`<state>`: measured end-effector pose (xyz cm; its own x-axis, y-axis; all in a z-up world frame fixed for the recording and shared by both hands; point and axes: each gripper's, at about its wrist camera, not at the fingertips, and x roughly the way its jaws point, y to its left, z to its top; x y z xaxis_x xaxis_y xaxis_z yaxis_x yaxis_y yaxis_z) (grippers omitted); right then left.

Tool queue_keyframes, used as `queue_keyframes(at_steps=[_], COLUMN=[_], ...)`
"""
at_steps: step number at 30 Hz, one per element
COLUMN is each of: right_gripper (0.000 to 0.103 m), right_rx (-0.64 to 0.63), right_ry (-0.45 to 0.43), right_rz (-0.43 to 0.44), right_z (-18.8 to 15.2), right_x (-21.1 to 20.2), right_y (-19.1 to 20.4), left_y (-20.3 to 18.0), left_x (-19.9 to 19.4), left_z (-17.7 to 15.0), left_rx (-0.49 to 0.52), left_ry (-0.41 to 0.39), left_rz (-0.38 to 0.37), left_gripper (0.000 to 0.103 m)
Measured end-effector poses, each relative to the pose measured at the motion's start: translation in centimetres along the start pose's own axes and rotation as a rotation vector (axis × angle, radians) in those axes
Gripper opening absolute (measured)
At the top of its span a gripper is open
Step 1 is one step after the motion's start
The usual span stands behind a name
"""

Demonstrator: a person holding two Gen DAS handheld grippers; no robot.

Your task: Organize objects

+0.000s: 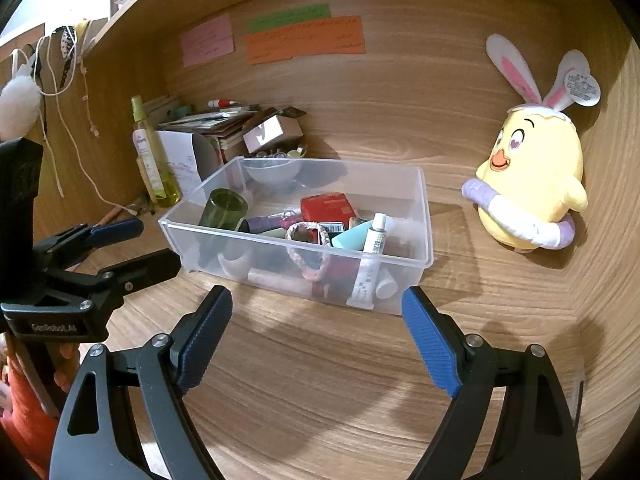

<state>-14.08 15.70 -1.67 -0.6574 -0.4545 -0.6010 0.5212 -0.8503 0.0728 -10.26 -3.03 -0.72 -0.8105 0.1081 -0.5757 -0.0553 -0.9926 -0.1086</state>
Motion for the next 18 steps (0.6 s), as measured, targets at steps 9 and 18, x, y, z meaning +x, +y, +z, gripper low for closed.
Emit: queue_keyframes(at_steps=[9,18], right_gripper=[0.085,0.085], right_rx=[0.004,0.011], right_ry=[0.004,0.007], right_rz=[0.01,0.014], right_z=[-0.17,-0.27], right_x=[-0.04,-0.08], right_y=[0.09,-0.01], left_y=[-0.24,-0.58], left_x=[-0.09,-0.14], left_z=[0.05,0.07], left_rx=[0.005,0.012], left_ry=[-0.002,-0.008], left_rz=[-0.005,-0.013], left_gripper=[0.096,0.098])
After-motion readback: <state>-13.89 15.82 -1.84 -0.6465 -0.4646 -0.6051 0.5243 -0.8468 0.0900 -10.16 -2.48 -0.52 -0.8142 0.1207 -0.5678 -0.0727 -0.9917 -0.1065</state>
